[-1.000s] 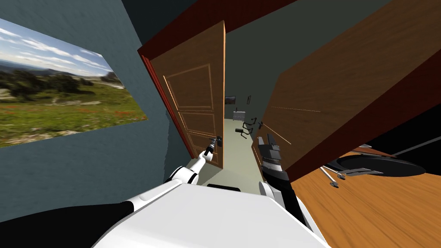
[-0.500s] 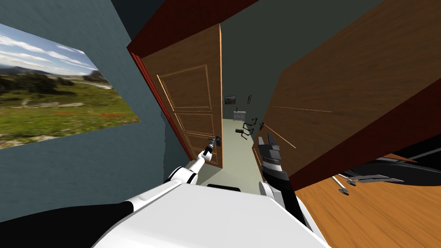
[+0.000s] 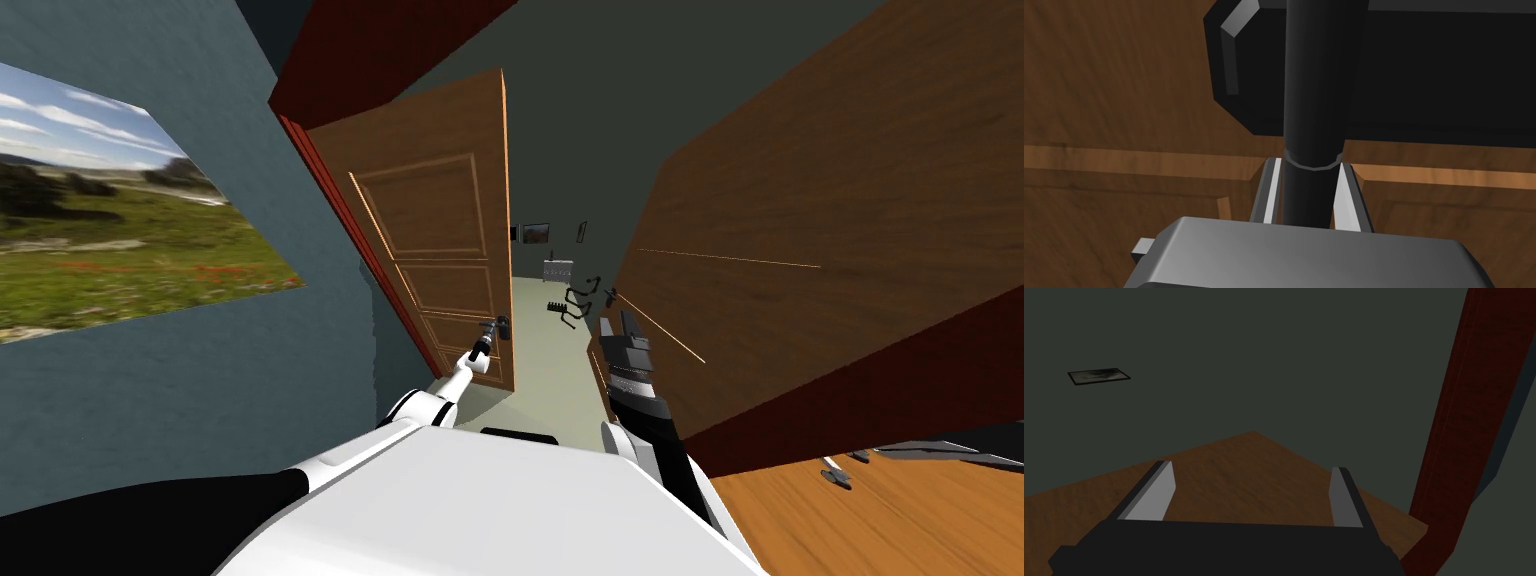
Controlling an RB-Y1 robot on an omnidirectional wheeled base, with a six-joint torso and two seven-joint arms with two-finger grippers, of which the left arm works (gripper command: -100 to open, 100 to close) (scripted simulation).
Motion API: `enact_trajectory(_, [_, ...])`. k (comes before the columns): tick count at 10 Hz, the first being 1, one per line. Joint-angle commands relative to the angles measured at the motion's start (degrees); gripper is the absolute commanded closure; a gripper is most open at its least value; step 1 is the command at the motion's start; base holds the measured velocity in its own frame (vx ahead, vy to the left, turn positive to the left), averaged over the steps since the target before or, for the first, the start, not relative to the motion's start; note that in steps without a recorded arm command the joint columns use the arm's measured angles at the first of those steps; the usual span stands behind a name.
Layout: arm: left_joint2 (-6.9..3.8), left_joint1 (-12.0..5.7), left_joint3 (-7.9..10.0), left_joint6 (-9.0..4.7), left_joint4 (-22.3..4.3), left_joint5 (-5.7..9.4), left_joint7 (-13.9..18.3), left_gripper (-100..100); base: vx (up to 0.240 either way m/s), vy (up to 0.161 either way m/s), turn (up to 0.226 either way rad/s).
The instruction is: Push the door open
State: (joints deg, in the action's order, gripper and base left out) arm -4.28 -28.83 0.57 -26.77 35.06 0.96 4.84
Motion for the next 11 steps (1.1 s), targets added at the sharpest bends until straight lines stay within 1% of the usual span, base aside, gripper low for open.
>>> enact_trajectory(1, [-1.48, -0.85, 1.54, -1.31, -1.34, 0.54, -0.24, 100, 0.183, -0.119, 0.042])
enact_trajectory(3, [-1.93, -0.76, 2.57, -1.29, -1.41, 0.89, -0.65, 100, 0.193, -0.143, 0.083])
enact_trajectory(4, [-1.93, -0.76, 2.57, -1.29, -1.41, 0.89, -0.65, 100, 0.093, -0.066, 0.028])
enact_trajectory(5, [-2.51, -0.64, 3.97, -1.26, -1.49, 1.37, -1.21, 100, 0.117, -0.116, 0.054])
enact_trajectory(6, [-2.65, -0.60, 4.33, -1.25, -1.51, 1.49, -1.35, 100, 0.172, -0.147, 0.080])
enact_trajectory(8, [-3.19, -0.48, 5.73, -1.22, -1.60, 1.97, -1.92, 100, 0.168, -0.140, 0.072])
enact_trajectory(9, [-3.19, -0.48, 5.73, -1.22, -1.06, 1.97, -1.92, 100, 0.121, -0.111, 0.076])
enact_trajectory(10, [-3.19, -0.48, 5.73, -1.22, -0.95, 1.97, -1.92, 100, 0.060, -0.038, 0.017])
enact_trajectory(11, [-3.19, -0.48, 5.73, -1.22, -1.60, 1.97, -1.92, 100, 0.024, 0.010, -0.022])
